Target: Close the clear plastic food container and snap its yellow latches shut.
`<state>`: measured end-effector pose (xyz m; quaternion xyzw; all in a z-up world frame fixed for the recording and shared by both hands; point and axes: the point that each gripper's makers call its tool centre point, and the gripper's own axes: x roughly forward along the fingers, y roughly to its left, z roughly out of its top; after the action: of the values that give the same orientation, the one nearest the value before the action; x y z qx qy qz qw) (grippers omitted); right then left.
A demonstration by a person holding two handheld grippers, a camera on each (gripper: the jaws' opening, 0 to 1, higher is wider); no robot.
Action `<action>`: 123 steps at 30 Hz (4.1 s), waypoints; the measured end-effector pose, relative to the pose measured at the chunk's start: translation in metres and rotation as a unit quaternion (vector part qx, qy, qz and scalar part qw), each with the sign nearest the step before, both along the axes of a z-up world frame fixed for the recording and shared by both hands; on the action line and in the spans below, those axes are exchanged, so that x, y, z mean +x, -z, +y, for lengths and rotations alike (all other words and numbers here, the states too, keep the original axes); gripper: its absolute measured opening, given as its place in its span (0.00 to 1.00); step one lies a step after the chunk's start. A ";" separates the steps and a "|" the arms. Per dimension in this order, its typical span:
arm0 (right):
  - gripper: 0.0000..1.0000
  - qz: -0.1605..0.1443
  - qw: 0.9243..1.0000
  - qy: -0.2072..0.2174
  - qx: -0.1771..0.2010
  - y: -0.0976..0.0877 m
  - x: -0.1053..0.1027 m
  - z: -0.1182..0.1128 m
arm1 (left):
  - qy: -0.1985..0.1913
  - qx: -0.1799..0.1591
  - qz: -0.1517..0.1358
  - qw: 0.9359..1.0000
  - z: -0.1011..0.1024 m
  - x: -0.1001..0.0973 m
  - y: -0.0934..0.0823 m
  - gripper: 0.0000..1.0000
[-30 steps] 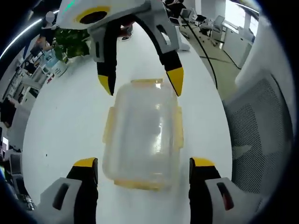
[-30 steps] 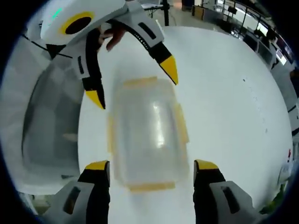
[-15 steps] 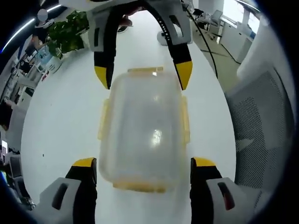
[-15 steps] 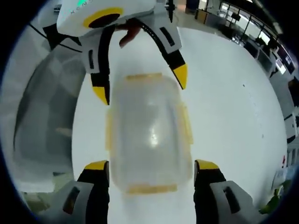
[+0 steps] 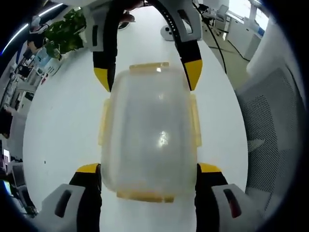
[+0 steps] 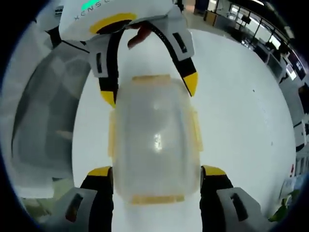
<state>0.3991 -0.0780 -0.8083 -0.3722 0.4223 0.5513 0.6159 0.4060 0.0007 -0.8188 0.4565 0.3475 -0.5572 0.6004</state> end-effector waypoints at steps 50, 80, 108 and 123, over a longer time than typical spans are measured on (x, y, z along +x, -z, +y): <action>0.75 -0.009 1.000 -0.010 -0.002 0.002 -0.014 0.068 | -0.017 -0.010 0.000 1.000 0.068 -0.015 0.001 0.81; 0.75 -0.012 1.000 -0.020 -0.013 0.005 -0.024 0.144 | -0.038 -0.016 0.010 0.999 0.144 -0.027 0.005 0.83; 0.75 -0.011 0.999 -0.029 -0.015 0.006 -0.027 0.168 | -0.051 -0.023 0.014 0.998 0.168 -0.029 0.007 0.84; 0.75 -0.011 0.999 -0.032 -0.009 0.006 -0.013 0.169 | -0.055 -0.024 0.017 0.998 0.169 -0.016 0.007 0.85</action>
<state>0.3863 0.0906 -0.8139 -0.3972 0.4083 0.5629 0.5989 0.3899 0.1694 -0.8263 0.4129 0.3690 -0.5389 0.6348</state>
